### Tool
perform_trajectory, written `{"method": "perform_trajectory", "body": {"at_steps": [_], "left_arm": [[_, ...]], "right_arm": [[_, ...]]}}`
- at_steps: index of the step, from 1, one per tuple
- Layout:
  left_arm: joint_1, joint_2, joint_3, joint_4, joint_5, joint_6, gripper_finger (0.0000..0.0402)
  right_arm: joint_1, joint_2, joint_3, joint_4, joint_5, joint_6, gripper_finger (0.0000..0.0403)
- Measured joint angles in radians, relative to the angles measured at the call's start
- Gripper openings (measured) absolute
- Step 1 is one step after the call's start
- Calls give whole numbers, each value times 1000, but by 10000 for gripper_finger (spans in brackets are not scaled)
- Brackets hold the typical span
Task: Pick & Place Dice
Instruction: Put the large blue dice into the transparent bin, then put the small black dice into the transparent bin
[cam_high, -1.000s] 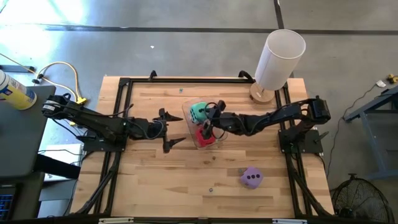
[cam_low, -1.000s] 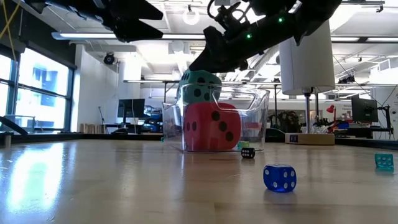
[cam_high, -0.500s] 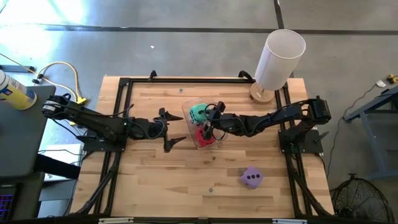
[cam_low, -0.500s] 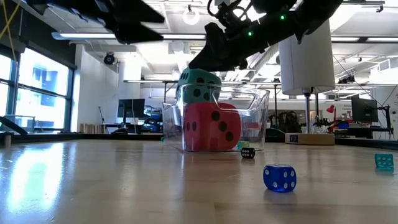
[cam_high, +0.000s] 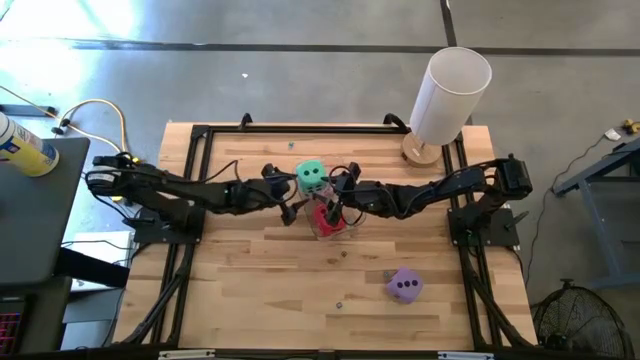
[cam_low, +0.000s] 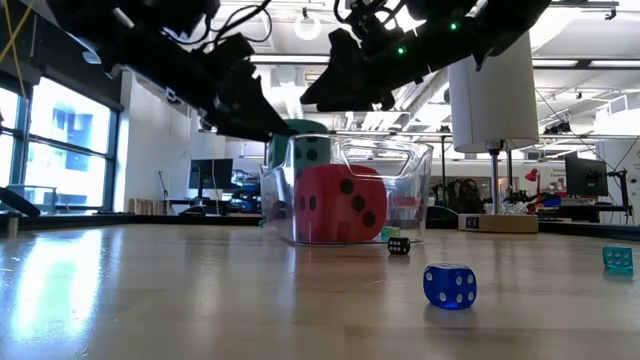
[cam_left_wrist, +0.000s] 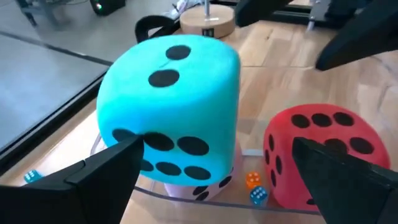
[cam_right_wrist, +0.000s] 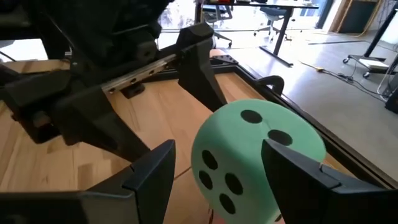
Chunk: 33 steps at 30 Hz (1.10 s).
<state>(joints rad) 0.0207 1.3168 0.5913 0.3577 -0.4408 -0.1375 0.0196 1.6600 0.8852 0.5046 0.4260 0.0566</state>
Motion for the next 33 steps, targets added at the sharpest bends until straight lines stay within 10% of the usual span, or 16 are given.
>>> {"method": "perform_trajectory", "body": {"at_steps": [13,20,33], "left_arm": [[-108,-58,0,4,-14,52,399],[-258,-187,0,-17,-269,163,399],[-616,-194,0,-76,-294,-49,399]], "right_arm": [[133,-43,2,-29,-14,-58,232],[389,-175,3,-128,-8,-45,232],[656,-167,-23,-697,198,517,232]]}}
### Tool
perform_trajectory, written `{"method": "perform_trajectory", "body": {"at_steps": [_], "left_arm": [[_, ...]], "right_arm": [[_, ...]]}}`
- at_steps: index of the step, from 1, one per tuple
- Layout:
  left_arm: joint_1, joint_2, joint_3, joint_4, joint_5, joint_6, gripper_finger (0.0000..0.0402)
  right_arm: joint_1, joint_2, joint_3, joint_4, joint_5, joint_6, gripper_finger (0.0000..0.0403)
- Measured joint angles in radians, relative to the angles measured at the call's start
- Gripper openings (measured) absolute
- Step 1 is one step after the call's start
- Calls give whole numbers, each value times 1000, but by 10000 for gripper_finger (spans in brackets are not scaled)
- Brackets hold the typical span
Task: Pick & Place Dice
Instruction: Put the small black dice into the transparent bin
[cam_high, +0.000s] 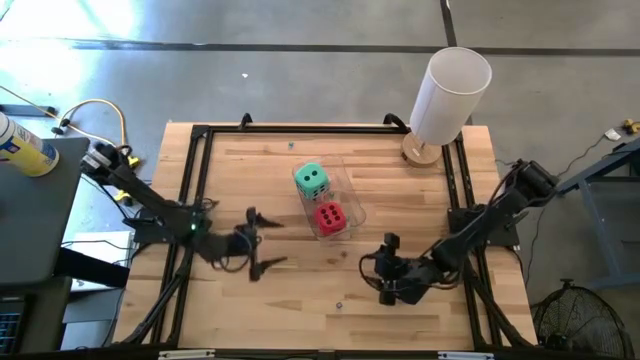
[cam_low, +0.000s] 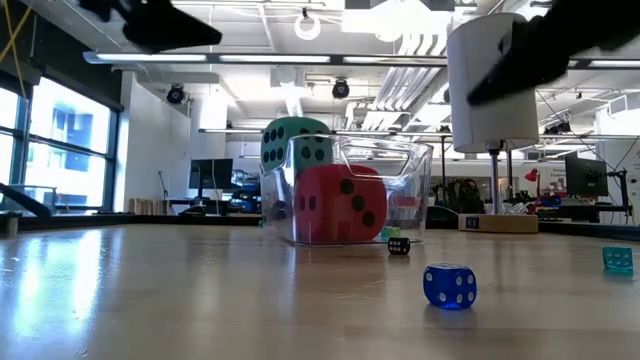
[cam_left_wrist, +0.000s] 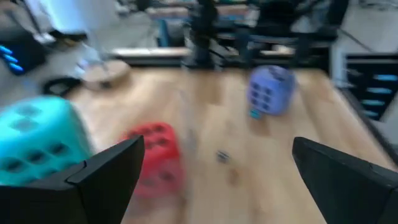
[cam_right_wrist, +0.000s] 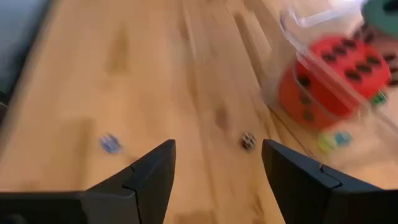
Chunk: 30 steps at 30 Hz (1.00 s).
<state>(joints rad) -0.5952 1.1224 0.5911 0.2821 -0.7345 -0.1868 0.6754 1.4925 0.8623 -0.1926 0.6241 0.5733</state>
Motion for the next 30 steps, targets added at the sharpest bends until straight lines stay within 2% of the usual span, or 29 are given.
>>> {"method": "perform_trajectory", "body": {"at_steps": [5,9,19,24,30], "left_arm": [[-85,121,0,10,0,-134,399],[-118,249,0,81,-24,-208,399],[-129,535,0,409,-30,-214,399],[-119,622,0,518,-30,-214,399],[-98,678,0,589,-30,-215,399]], "right_arm": [[-44,79,-52,43,13,7,232],[-100,161,-63,92,10,7,232],[-184,309,-63,204,-101,-23,232],[-194,345,-62,282,-98,-66,232],[-215,346,-61,287,-104,-71,232]]}}
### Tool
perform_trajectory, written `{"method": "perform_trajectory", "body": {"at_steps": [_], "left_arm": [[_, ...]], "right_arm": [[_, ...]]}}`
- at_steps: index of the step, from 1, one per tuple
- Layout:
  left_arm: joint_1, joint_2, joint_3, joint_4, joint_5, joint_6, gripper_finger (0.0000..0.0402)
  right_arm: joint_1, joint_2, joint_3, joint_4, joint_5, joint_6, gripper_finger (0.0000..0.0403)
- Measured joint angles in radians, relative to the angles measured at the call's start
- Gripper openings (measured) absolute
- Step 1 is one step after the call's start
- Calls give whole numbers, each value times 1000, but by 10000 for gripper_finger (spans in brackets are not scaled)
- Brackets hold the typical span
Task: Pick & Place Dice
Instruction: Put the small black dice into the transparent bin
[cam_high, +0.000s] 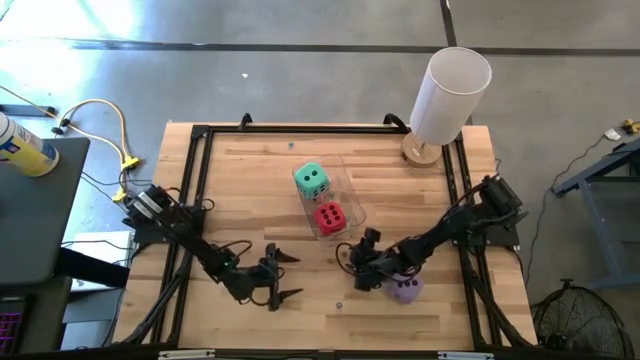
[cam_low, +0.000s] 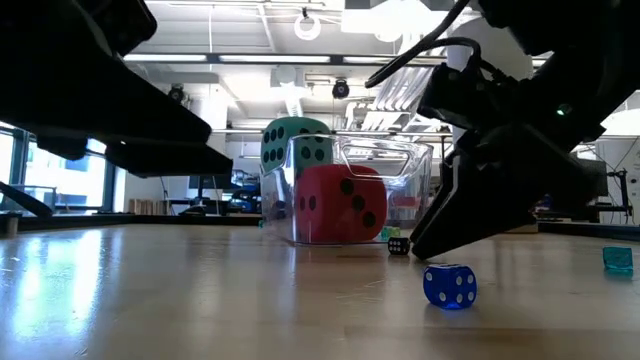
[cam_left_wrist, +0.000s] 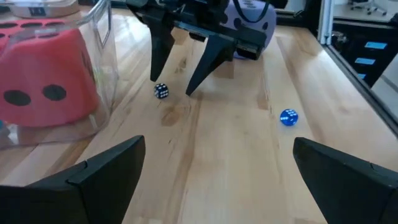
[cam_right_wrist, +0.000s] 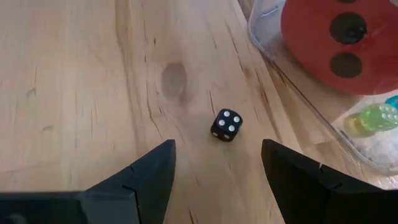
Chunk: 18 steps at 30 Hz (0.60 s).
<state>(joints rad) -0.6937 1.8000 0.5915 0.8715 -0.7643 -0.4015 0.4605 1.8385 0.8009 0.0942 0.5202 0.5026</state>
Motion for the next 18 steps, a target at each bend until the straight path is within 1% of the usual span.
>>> {"method": "perform_trajectory", "body": {"at_steps": [7,18], "left_arm": [[23,11,0,0,9,-29,399],[32,11,0,3,9,-26,399]], "right_arm": [[-22,1,0,7,-23,1,227],[-41,3,0,32,-22,-29,163]]}}
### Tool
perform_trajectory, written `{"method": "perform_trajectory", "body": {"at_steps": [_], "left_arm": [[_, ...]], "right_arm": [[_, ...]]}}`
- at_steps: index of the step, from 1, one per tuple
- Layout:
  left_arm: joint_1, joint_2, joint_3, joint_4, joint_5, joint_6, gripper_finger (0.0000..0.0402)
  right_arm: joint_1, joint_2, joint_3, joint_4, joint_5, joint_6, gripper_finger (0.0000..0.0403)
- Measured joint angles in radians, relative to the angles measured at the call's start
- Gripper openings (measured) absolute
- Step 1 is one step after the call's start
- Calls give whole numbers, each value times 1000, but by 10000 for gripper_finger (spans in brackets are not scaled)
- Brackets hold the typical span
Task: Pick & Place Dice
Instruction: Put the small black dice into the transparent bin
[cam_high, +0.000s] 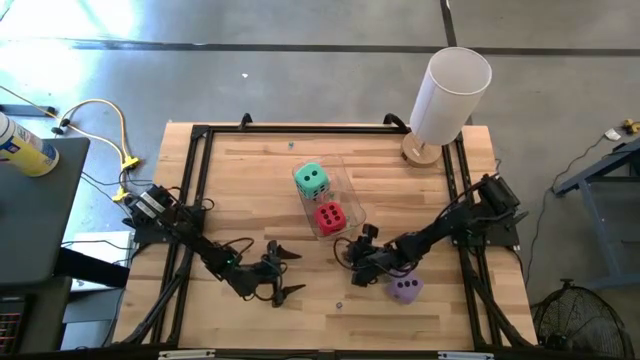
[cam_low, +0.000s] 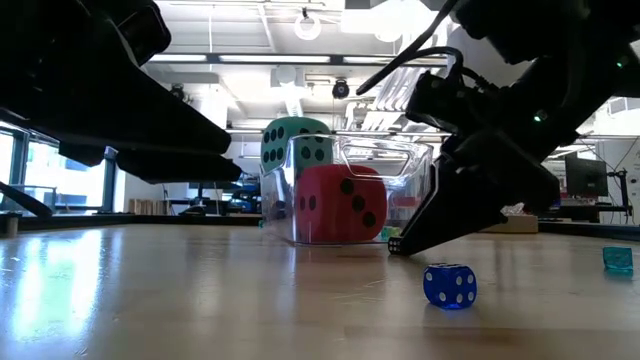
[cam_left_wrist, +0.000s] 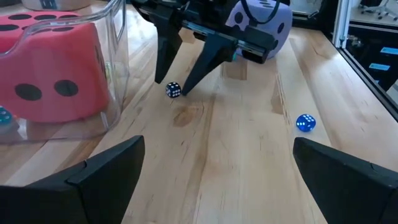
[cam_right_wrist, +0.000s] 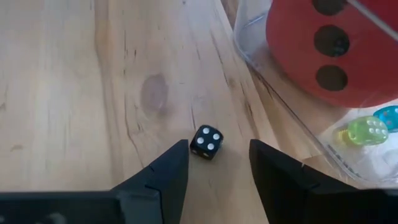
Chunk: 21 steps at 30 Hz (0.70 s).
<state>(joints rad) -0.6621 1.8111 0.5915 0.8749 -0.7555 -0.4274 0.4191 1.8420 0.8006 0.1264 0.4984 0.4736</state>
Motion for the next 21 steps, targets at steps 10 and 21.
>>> {"method": "perform_trajectory", "body": {"at_steps": [10,21], "left_arm": [[5,24,0,4,0,0,399],[34,150,0,148,-1,-45,399]], "right_arm": [[-11,0,0,11,-2,-7,153],[-15,0,0,13,-10,-8,142]]}}
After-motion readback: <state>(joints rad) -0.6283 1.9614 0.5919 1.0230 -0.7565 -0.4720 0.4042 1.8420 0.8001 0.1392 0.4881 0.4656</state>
